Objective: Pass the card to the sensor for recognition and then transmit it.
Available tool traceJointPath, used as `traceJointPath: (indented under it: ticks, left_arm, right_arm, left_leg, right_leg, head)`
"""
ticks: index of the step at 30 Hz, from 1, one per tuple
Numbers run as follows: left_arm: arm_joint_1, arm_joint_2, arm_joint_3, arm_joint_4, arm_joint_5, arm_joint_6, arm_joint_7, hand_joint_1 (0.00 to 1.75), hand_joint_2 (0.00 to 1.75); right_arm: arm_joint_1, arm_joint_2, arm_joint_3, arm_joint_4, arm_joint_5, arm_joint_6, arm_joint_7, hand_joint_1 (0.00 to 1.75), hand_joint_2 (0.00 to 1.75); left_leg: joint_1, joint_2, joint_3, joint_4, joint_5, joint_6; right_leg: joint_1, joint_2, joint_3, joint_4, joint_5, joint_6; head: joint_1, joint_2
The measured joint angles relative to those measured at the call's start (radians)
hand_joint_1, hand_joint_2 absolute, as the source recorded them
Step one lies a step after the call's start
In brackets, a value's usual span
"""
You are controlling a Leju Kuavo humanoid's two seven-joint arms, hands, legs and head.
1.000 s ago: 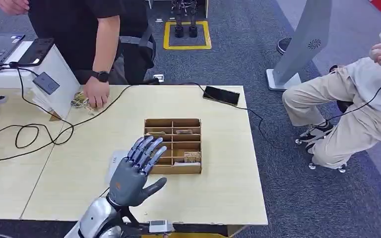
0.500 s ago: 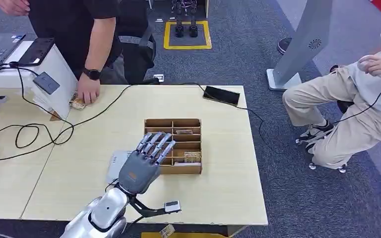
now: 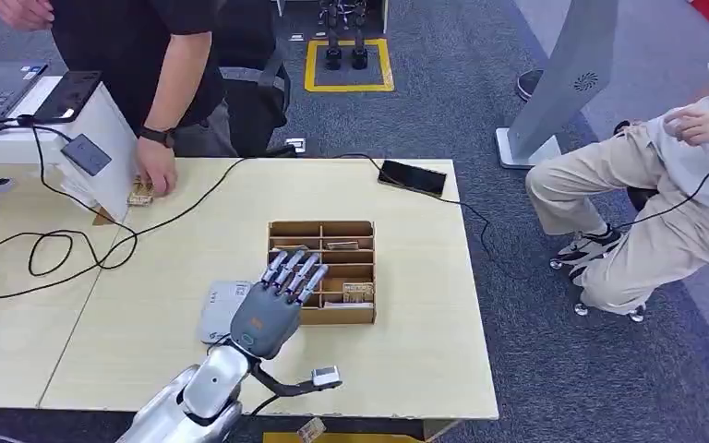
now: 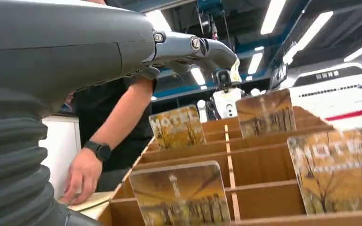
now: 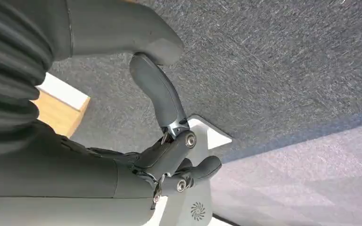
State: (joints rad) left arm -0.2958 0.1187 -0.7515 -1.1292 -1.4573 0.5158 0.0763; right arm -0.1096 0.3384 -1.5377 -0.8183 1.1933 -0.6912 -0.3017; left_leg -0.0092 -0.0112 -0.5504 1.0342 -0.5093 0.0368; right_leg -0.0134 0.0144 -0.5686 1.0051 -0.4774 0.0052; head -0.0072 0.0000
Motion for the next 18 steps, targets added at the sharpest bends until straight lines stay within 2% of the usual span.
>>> traceJointPath:
  ticks: [6,7,14,18]
  left_arm:
    - [-0.008,-0.006,-0.009,0.029,0.012,-0.013,0.000,0.00,1.75]
    - [-0.009,-0.007,-0.010,0.033,0.015,-0.014,0.000,1.71,1.75]
    - [-0.011,-0.009,-0.019,0.050,0.063,-0.017,-0.012,1.75,1.75]
    - [-0.011,-0.011,-0.020,0.063,0.053,-0.038,0.003,1.75,1.75]
  right_arm:
    - [0.000,0.000,0.000,0.000,-0.004,0.000,-0.002,0.00,1.75]
    - [0.000,0.000,0.000,0.000,-0.004,0.000,-0.003,0.00,1.75]
    - [0.000,0.000,0.000,0.000,-0.008,0.000,-0.012,0.00,1.75]
    - [0.000,0.000,0.000,0.000,-0.008,0.000,-0.017,0.00,1.75]
  left_leg:
    - [0.000,0.000,0.000,0.000,0.000,0.000]
    - [0.000,0.000,0.000,0.000,0.000,0.000]
    - [0.000,0.000,0.000,0.000,0.000,0.000]
    - [0.000,0.000,0.000,0.000,0.000,0.000]
  right_leg:
    - [0.000,0.000,0.000,0.000,0.000,0.000]
    - [0.000,0.000,0.000,0.000,0.000,0.000]
    - [0.000,0.000,0.000,0.000,0.000,0.000]
    - [0.000,0.000,0.000,0.000,0.000,0.000]
  head:
    - [0.000,0.000]
    - [0.000,0.000]
    - [0.000,0.000]
    - [0.000,0.000]
